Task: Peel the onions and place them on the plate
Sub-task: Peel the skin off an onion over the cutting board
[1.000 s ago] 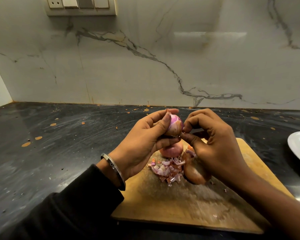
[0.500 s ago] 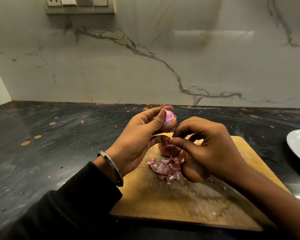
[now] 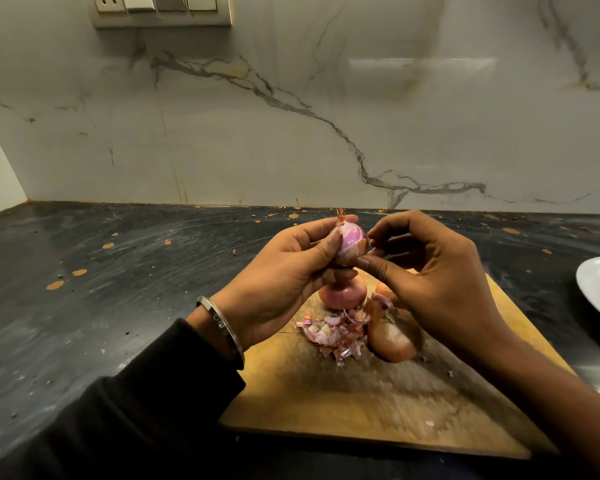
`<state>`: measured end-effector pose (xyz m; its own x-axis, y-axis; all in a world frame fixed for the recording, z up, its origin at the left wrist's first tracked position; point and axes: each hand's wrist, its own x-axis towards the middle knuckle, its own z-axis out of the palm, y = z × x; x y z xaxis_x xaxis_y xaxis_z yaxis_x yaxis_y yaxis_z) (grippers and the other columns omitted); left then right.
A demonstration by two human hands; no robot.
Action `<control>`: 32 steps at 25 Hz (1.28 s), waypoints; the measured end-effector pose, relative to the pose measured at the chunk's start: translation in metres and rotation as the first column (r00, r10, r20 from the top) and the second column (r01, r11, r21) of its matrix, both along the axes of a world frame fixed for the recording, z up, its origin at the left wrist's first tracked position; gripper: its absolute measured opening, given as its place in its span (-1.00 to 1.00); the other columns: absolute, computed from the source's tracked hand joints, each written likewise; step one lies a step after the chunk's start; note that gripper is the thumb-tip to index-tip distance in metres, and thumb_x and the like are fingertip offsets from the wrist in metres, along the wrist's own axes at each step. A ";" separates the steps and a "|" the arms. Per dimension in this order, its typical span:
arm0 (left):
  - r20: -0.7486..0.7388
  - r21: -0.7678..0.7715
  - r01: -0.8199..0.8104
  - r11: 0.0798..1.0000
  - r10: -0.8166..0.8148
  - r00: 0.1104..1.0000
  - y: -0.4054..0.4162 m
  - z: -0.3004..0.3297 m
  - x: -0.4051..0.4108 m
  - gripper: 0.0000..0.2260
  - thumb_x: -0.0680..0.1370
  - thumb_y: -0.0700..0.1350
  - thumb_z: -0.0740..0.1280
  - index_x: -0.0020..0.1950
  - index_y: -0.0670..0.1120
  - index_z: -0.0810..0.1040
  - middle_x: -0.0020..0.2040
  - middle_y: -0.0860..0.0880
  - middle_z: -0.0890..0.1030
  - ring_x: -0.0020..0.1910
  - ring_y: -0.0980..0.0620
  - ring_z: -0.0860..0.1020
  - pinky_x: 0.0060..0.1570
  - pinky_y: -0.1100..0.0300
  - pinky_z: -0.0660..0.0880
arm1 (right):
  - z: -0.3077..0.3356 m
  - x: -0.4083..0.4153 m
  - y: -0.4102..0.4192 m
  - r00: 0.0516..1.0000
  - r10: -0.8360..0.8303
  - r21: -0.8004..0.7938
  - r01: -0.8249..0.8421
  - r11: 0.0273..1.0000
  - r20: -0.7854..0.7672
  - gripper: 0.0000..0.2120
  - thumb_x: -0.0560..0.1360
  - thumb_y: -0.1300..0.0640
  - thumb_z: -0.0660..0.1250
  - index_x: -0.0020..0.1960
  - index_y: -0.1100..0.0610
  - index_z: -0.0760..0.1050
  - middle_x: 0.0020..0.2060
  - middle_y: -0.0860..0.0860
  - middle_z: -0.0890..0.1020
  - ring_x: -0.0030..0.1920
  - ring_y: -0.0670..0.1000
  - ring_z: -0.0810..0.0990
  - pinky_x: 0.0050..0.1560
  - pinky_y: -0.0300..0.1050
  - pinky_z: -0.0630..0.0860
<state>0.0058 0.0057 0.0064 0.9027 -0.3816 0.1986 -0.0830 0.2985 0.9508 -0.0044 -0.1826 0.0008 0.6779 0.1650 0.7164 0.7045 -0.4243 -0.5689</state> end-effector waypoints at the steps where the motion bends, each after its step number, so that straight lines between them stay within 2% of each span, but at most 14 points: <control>1: 0.005 0.006 0.002 1.000 -0.002 1.000 0.000 0.000 0.000 -0.65 0.60 -0.16 0.22 0.37 -0.17 0.49 0.15 -0.20 0.62 0.02 -0.03 0.58 0.02 0.18 0.60 | -0.001 0.000 0.000 1.000 0.001 0.003 -0.001 1.000 -0.008 -0.73 0.40 0.06 0.52 0.05 0.08 0.57 -0.11 -0.12 0.65 -0.08 -0.10 0.66 -0.07 -0.23 0.62; 3: 0.011 0.007 0.007 1.000 -0.007 1.000 0.000 -0.001 0.000 -0.64 0.58 -0.14 0.23 0.36 -0.16 0.49 0.12 -0.17 0.64 0.00 0.00 0.59 0.00 0.19 0.60 | -0.002 0.001 0.000 1.000 0.001 -0.001 -0.001 1.000 -0.009 -0.76 0.40 0.14 0.54 0.03 0.08 0.57 -0.12 -0.10 0.64 -0.08 -0.08 0.66 -0.06 -0.19 0.63; 8: 0.031 0.010 0.002 1.000 -0.003 1.000 -0.001 0.000 0.000 -0.63 0.56 -0.13 0.24 0.36 -0.17 0.50 0.13 -0.19 0.62 0.00 -0.01 0.56 -0.02 0.21 0.59 | -0.003 -0.001 0.003 0.999 0.046 0.052 -0.045 0.998 -0.015 -0.76 0.42 0.13 0.51 0.05 0.05 0.54 -0.13 -0.09 0.63 -0.06 -0.06 0.66 -0.05 -0.19 0.63; 11: 0.027 0.001 -0.001 1.000 0.001 1.000 -0.002 -0.001 0.000 -0.63 0.56 -0.13 0.24 0.35 -0.18 0.50 0.10 -0.15 0.63 -0.02 0.02 0.57 -0.03 0.21 0.59 | -0.003 -0.001 0.002 0.999 0.037 0.022 -0.037 0.999 -0.006 -0.80 0.43 0.16 0.51 0.02 0.07 0.56 -0.12 -0.09 0.65 -0.05 -0.07 0.66 -0.04 -0.18 0.63; 16: 0.024 0.002 0.000 1.000 0.000 1.000 -0.002 -0.001 0.000 -0.64 0.56 -0.14 0.25 0.34 -0.18 0.51 0.10 -0.15 0.64 -0.04 0.04 0.59 -0.03 0.22 0.59 | -0.002 -0.002 0.004 0.999 0.048 0.035 -0.048 0.998 -0.005 -0.75 0.42 0.08 0.48 0.07 0.05 0.55 -0.09 -0.11 0.64 -0.03 -0.08 0.65 -0.03 -0.27 0.61; 20: 0.025 -0.001 0.006 1.000 -0.006 1.000 -0.002 0.000 -0.001 -0.65 0.57 -0.16 0.24 0.35 -0.18 0.50 0.07 -0.15 0.65 -0.06 0.05 0.60 -0.06 0.24 0.59 | -0.002 -0.003 0.004 0.998 0.063 0.050 -0.062 0.997 -0.020 -0.74 0.41 0.09 0.48 0.07 0.07 0.55 -0.11 -0.10 0.64 -0.05 -0.07 0.65 -0.03 -0.26 0.61; 27: 0.047 0.049 -0.012 0.999 0.010 0.999 -0.005 -0.003 -0.003 -0.70 0.60 -0.18 0.22 0.32 -0.16 0.52 0.12 -0.16 0.64 0.04 -0.06 0.54 -0.06 0.26 0.58 | -0.004 -0.001 0.001 0.997 0.061 0.040 -0.059 0.997 -0.053 -0.77 0.42 0.30 0.51 0.01 0.13 0.55 -0.16 -0.03 0.64 -0.10 -0.04 0.66 -0.07 -0.18 0.64; 32: 0.046 0.033 -0.026 0.999 0.024 0.999 -0.008 -0.003 -0.004 -0.68 0.57 -0.15 0.24 0.31 -0.15 0.53 0.13 -0.17 0.62 0.06 -0.07 0.51 -0.09 0.28 0.57 | -0.007 0.001 0.002 0.999 0.029 -0.019 -0.029 0.999 -0.014 -0.83 0.42 0.38 0.49 -0.09 0.19 0.56 -0.19 0.00 0.61 -0.13 0.02 0.63 -0.13 0.00 0.61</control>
